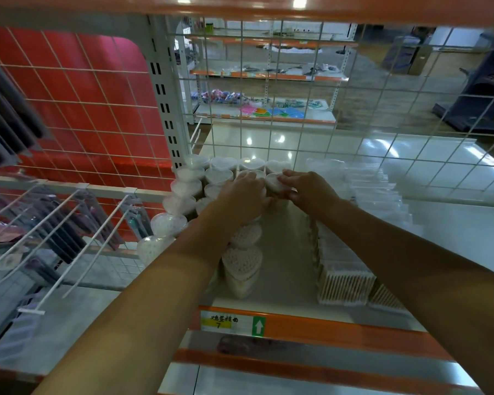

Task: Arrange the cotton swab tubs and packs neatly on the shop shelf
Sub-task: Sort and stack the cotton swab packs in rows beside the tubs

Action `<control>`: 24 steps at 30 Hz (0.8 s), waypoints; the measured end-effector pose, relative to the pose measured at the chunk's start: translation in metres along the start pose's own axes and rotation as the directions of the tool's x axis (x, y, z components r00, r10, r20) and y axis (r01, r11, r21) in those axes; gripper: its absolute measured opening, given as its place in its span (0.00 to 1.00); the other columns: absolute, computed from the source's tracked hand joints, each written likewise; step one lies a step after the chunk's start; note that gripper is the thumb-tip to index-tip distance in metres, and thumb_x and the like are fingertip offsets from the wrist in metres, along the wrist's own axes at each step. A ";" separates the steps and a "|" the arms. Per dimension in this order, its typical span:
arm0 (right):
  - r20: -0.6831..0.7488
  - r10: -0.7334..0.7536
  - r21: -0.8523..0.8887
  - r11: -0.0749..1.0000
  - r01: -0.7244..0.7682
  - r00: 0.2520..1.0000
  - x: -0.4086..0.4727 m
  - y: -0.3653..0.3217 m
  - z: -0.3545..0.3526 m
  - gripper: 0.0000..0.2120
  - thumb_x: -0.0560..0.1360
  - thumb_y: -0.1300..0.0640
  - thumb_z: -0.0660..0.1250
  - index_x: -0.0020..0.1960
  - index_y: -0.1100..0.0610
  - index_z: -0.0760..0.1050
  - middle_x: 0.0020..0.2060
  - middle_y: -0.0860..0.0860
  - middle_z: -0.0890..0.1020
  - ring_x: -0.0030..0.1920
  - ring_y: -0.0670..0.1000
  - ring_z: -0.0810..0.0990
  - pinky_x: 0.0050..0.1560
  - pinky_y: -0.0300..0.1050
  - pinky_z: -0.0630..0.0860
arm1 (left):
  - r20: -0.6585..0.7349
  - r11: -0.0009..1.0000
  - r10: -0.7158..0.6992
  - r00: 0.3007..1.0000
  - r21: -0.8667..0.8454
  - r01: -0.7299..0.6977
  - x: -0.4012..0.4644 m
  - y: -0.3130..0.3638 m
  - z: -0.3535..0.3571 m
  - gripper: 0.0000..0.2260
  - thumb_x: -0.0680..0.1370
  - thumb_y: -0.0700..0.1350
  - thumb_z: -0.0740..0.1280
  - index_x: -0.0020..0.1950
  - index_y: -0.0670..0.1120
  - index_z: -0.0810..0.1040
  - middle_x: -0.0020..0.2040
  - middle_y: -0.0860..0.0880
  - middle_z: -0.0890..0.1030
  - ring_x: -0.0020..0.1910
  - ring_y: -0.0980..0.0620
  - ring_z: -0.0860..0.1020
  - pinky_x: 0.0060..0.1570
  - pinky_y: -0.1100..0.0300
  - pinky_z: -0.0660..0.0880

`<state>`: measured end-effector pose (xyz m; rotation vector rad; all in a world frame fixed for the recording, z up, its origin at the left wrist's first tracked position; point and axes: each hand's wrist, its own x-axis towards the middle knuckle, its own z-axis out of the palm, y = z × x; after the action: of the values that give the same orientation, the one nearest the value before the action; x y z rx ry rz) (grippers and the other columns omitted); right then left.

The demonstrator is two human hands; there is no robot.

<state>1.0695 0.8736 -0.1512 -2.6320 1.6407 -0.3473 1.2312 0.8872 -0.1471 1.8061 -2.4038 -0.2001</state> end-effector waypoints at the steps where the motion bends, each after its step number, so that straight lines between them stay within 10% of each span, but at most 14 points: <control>1: 0.001 0.006 -0.009 1.000 -0.006 1.000 0.000 -0.001 0.001 0.22 0.77 0.61 0.62 0.70 0.59 0.65 0.68 0.57 0.70 0.64 0.56 0.73 0.65 0.47 0.67 | -0.008 1.000 0.001 1.000 0.002 -0.001 0.000 0.000 0.000 0.22 0.78 0.55 0.59 0.68 0.44 0.68 0.68 0.43 0.69 0.67 0.43 0.66 0.66 0.47 0.64; 12: -0.069 0.095 -0.014 0.995 -0.096 0.993 0.000 -0.017 -0.002 0.26 0.77 0.52 0.64 0.72 0.57 0.63 0.68 0.56 0.69 0.66 0.55 0.69 0.64 0.46 0.66 | -0.025 0.995 0.002 1.000 -0.099 -0.004 0.000 -0.002 -0.004 0.19 0.80 0.51 0.58 0.68 0.43 0.68 0.69 0.44 0.68 0.67 0.45 0.66 0.66 0.49 0.65; 20: -0.145 0.119 0.341 0.938 -0.063 0.982 -0.030 -0.053 -0.034 0.18 0.75 0.58 0.66 0.64 0.58 0.73 0.62 0.55 0.77 0.61 0.51 0.75 0.57 0.35 0.66 | -0.079 0.958 -0.014 0.997 -0.285 -0.009 -0.043 -0.042 -0.048 0.17 0.80 0.47 0.59 0.67 0.42 0.69 0.62 0.44 0.75 0.51 0.52 0.73 0.39 0.67 0.68; 24: -0.148 0.174 0.512 0.855 -0.075 0.973 -0.069 -0.077 -0.031 0.12 0.76 0.61 0.64 0.58 0.61 0.77 0.51 0.53 0.81 0.50 0.49 0.79 0.48 0.28 0.68 | -0.129 0.876 -0.187 0.974 -0.471 0.105 -0.077 -0.085 -0.044 0.19 0.79 0.45 0.62 0.70 0.45 0.68 0.65 0.41 0.73 0.58 0.48 0.73 0.51 0.58 0.71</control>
<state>1.1023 0.9722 -0.1227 -2.1414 1.4938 -0.9096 1.3406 0.9360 -0.1211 1.6943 -1.8937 -0.5570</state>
